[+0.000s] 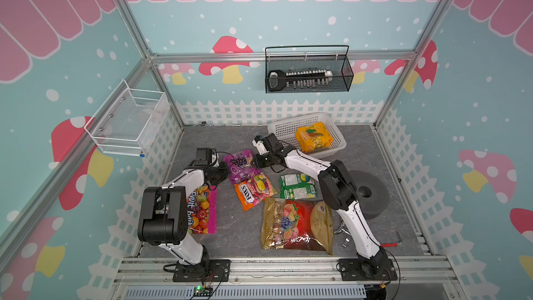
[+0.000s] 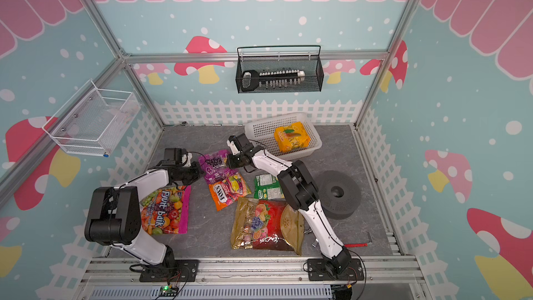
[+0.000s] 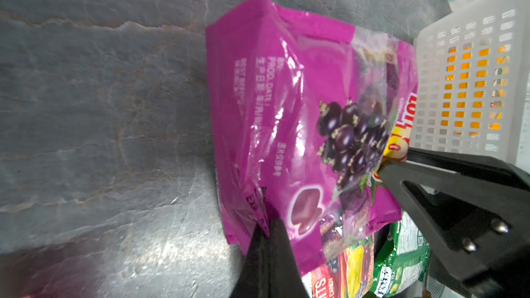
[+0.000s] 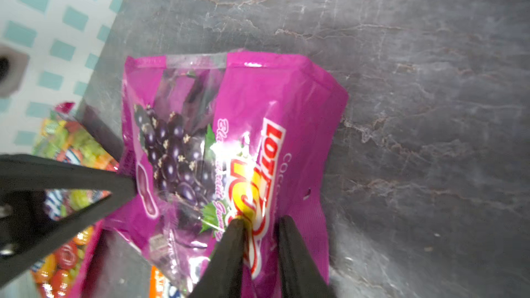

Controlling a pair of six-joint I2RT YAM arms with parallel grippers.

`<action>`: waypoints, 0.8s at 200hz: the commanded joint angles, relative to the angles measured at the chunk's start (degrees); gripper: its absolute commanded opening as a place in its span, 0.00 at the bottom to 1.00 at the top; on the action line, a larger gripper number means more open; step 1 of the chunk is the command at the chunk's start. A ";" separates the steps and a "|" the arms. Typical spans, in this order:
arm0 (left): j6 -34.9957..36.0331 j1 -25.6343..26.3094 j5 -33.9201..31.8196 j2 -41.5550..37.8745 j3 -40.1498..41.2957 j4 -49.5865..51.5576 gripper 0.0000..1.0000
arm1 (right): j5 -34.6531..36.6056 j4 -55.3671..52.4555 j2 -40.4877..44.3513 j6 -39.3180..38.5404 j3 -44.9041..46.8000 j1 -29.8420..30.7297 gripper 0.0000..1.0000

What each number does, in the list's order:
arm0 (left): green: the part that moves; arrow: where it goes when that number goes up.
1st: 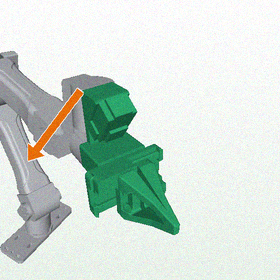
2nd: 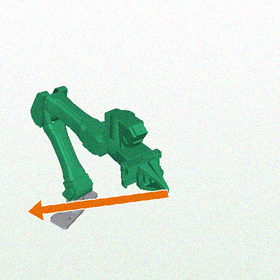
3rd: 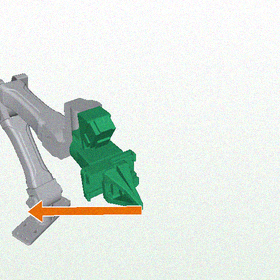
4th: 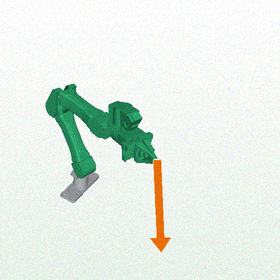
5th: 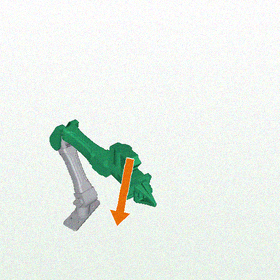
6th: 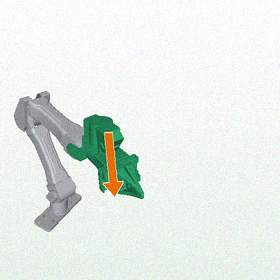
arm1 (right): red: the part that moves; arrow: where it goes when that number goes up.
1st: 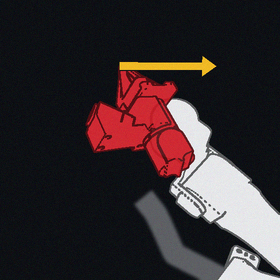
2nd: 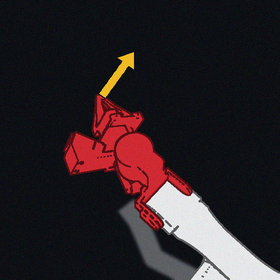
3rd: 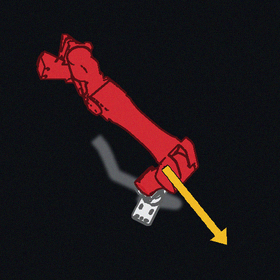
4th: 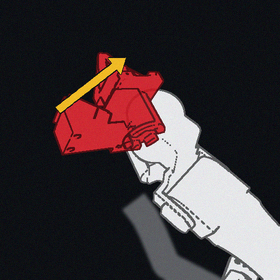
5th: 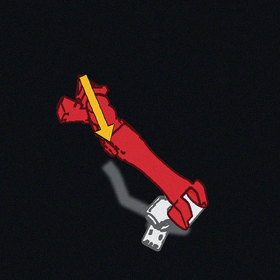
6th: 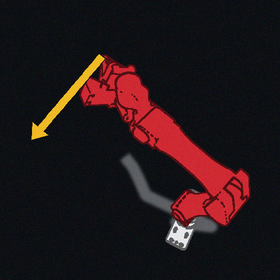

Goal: Put the candies in the basket
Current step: Pick up the candy at the center of the board.

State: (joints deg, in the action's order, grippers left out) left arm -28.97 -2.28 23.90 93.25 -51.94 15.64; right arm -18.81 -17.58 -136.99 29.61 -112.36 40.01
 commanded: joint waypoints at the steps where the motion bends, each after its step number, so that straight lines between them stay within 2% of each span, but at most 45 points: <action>1: 0.29 -0.12 2.99 -2.20 1.57 1.43 0.00 | -2.50 0.26 -0.07 -0.72 -1.39 0.31 0.06; 10: 0.32 -0.12 3.40 -2.99 1.52 1.40 0.00 | -2.76 0.28 0.36 -0.86 -1.66 0.29 0.00; 41: -0.77 -0.06 6.10 -7.73 1.22 1.34 0.00 | -3.08 -0.40 3.48 -1.63 -2.24 0.24 0.00; 77: -3.52 0.68 5.82 -15.54 -0.58 1.32 0.00 | -0.18 -3.32 8.76 -2.83 -4.28 0.16 0.00; 122: -4.84 6.05 4.72 -19.34 -5.77 2.37 0.00 | 4.20 -7.64 13.57 -4.72 -7.49 -0.49 0.00; 143: -5.30 10.11 2.48 -18.96 -8.83 2.68 0.00 | 8.34 -10.42 15.69 -6.75 -8.06 -1.14 0.00; 160: -5.39 13.24 0.50 -17.68 -11.44 2.65 0.00 | 16.95 -14.09 17.15 -9.49 -8.40 -1.54 0.00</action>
State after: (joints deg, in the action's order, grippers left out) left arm -33.89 6.79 24.84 74.96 -58.89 18.90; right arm -10.66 -28.45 -123.13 24.43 -119.00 38.11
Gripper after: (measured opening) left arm 0.045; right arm 0.044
